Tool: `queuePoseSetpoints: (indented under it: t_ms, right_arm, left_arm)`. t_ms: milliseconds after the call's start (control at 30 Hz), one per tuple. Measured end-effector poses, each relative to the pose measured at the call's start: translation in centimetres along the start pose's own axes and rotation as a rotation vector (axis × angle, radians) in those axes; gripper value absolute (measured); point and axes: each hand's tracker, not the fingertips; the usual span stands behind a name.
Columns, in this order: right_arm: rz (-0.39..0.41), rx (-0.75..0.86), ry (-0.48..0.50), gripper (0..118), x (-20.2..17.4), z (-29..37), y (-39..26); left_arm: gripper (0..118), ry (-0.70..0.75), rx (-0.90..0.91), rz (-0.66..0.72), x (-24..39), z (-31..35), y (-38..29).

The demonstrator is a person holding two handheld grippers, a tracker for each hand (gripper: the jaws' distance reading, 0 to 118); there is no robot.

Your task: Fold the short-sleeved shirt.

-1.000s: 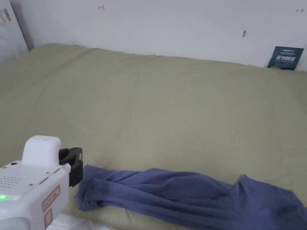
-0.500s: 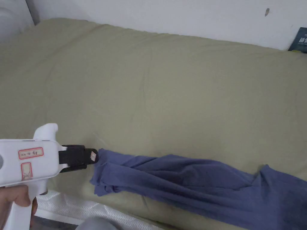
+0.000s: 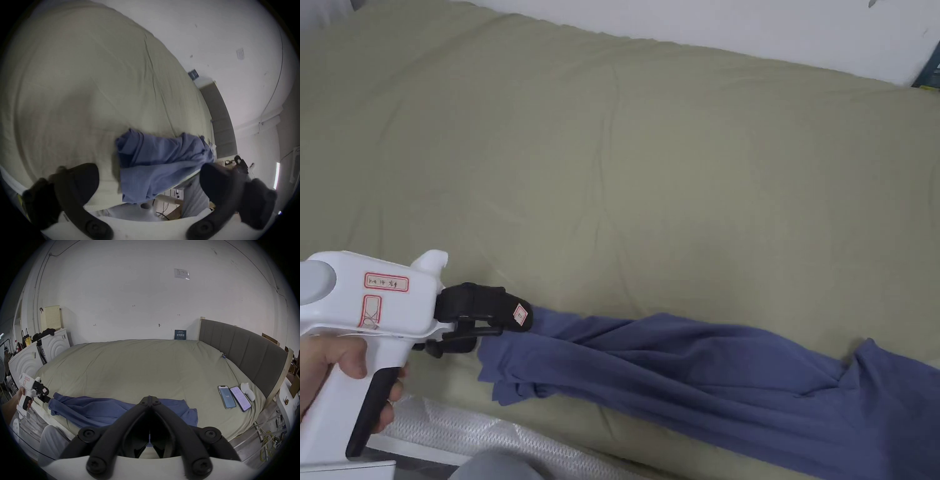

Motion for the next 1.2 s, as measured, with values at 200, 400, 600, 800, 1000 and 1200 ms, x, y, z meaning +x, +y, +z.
queuePoseSetpoints:
  t_ms: [200,400,600,800,1000,1200]
  right_arm:
    - [-0.013,-0.025,0.005,0,0.5,-0.6,-0.4]
    - [-0.047,-0.034,0.021,0,0.9,-0.7,-0.5]
    - [-0.047,-0.023,0.053,0,1.0,-0.2,-0.2]
    - [-0.041,-0.002,0.09,0,1.7,-0.2,-0.1]
    - [-0.048,0.021,0.115,0,2.1,0.0,0.2]
    - [-0.053,0.036,0.102,0,2.6,0.1,0.0]
  left_arm:
    - [115,-0.161,-0.039,0.057,-0.9,-3.0,0.6]
    - [14,-0.139,-0.081,0.036,0.2,-5.1,0.7]
    - [6,-0.083,-0.043,0.018,0.2,-4.7,0.4]
    - [6,-0.022,0.08,0.027,0.8,1.1,1.4]
    - [6,0.142,0.151,0.033,2.3,8.4,1.4]
    - [6,0.363,0.124,-0.121,8.2,8.1,-0.3]
